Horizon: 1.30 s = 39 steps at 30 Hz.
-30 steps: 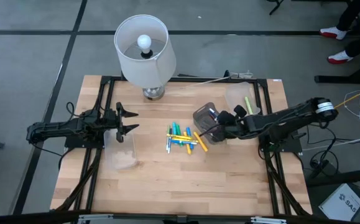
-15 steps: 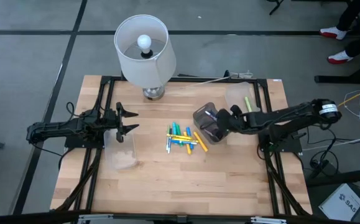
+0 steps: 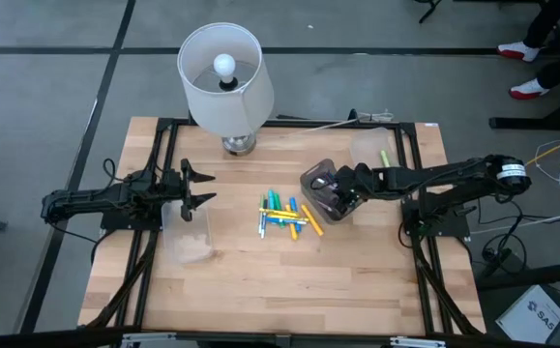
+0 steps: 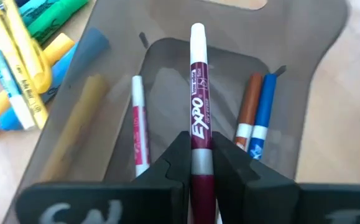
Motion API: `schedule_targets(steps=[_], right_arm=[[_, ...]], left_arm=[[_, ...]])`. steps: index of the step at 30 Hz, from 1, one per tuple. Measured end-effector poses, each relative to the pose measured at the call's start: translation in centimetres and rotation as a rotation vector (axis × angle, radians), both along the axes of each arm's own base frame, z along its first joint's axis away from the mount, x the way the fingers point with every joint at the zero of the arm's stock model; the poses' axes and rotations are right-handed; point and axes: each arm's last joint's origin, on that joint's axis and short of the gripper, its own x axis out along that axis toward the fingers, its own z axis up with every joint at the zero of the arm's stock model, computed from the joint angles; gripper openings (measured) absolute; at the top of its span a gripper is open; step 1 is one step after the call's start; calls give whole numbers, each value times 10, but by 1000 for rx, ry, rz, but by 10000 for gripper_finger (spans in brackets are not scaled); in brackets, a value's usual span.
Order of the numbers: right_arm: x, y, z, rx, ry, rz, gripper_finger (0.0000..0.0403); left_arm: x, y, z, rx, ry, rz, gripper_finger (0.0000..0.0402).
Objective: Pick & Place Markers
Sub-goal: Put the violet marker pen into the black bin, then put the light blue marker pen into the black bin
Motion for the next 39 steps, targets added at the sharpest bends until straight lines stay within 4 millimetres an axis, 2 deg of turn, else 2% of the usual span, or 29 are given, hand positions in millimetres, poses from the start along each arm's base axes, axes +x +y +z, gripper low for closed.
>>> schedule_targets(steps=[7,14,23,33,39], right_arm=[[0,-3,-1,101,-16,-1,46],[0,-4,0,88,-24,-50,49],[-1,-5,0,67,-28,-87,86],[0,-5,0,95,-49,-131,90],[10,-1,8,36,-175,-126,90]], left_arm=[[0,0,0,0,0,0,242],[0,0,0,0,0,0,242],[0,0,0,0,0,0,242],[0,0,0,0,0,0,242],[0,0,0,0,0,0,242]])
